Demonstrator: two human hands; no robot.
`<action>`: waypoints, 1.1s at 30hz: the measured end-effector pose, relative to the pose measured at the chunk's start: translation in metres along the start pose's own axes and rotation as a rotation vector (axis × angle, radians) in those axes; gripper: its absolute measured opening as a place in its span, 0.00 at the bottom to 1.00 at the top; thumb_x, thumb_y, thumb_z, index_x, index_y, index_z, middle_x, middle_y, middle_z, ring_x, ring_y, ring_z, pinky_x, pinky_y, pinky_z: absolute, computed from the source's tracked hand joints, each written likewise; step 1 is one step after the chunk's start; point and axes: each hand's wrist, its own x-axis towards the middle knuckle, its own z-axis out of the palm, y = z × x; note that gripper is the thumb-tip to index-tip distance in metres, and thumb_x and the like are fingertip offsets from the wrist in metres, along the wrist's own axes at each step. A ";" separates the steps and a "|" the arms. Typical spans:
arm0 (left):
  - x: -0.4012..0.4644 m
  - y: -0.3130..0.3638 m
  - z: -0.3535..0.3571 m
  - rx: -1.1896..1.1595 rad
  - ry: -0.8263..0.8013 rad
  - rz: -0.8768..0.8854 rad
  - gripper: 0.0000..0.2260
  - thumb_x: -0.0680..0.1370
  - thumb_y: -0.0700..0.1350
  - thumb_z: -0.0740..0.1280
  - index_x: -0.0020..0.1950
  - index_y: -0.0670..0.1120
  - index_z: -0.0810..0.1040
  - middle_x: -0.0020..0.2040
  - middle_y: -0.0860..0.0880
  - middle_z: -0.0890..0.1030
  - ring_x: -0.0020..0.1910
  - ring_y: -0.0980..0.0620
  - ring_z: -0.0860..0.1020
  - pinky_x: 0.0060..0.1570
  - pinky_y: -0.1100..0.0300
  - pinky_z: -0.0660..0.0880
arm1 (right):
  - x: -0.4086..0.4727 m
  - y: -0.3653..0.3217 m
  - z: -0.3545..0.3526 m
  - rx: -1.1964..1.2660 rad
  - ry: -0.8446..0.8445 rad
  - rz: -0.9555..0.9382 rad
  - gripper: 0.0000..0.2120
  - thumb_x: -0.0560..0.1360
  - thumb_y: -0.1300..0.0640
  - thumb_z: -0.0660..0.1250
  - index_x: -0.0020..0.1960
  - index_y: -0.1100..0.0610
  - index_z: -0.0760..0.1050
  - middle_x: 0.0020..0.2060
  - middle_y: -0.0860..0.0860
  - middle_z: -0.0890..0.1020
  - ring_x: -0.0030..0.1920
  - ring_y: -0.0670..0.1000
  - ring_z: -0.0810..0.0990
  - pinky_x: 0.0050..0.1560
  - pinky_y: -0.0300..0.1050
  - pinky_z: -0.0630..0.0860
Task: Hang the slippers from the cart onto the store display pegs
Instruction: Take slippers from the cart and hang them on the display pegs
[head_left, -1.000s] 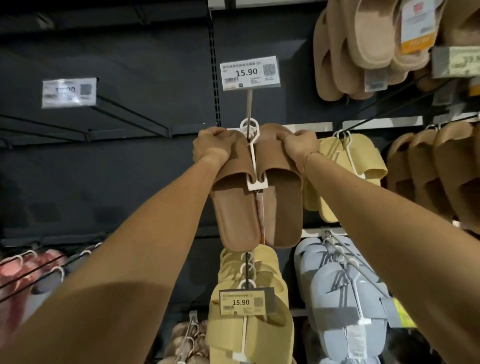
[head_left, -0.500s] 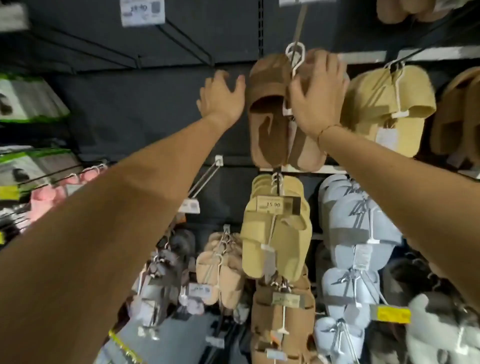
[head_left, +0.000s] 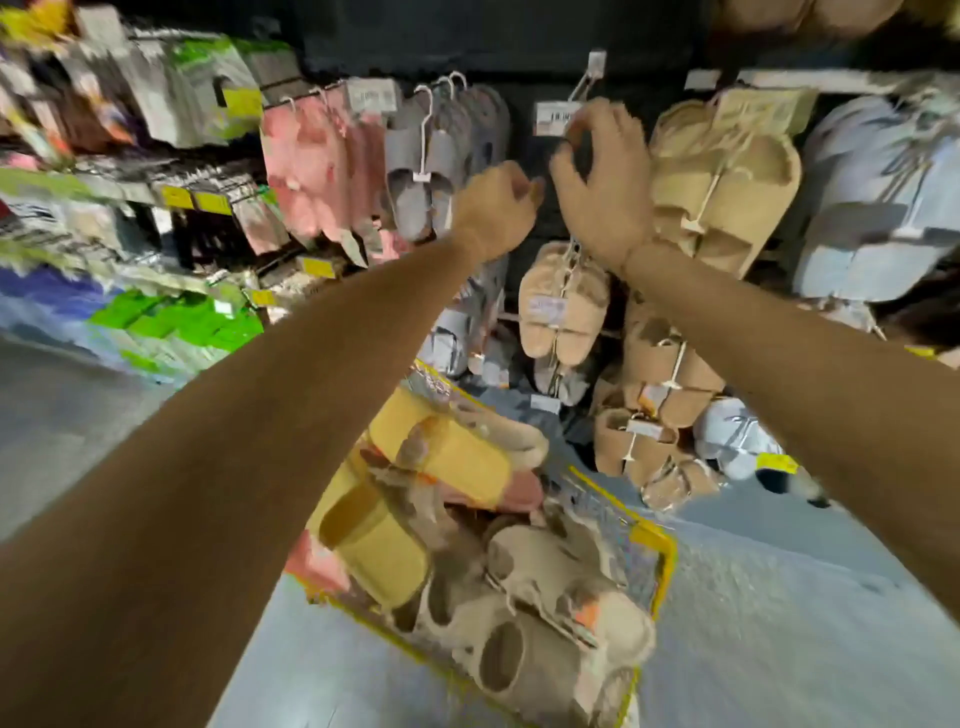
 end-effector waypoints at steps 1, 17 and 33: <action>-0.022 -0.010 0.002 0.020 -0.038 -0.014 0.16 0.78 0.59 0.58 0.44 0.48 0.78 0.43 0.49 0.80 0.46 0.46 0.81 0.44 0.56 0.71 | -0.022 -0.006 0.012 0.023 -0.048 0.034 0.12 0.76 0.52 0.60 0.52 0.61 0.74 0.49 0.57 0.77 0.51 0.56 0.75 0.53 0.50 0.70; -0.240 -0.142 0.001 0.262 -0.328 -0.253 0.23 0.80 0.55 0.63 0.71 0.43 0.71 0.68 0.38 0.72 0.69 0.36 0.69 0.67 0.43 0.65 | -0.245 -0.068 0.111 0.148 -0.530 0.365 0.08 0.80 0.53 0.62 0.47 0.58 0.72 0.45 0.56 0.78 0.43 0.54 0.75 0.42 0.50 0.71; -0.302 -0.260 -0.030 -0.307 0.069 -0.972 0.29 0.78 0.58 0.70 0.64 0.36 0.71 0.55 0.40 0.77 0.51 0.44 0.78 0.45 0.54 0.78 | -0.237 -0.082 0.166 -0.140 -0.885 0.286 0.30 0.75 0.61 0.63 0.76 0.53 0.60 0.72 0.60 0.65 0.68 0.67 0.66 0.66 0.58 0.70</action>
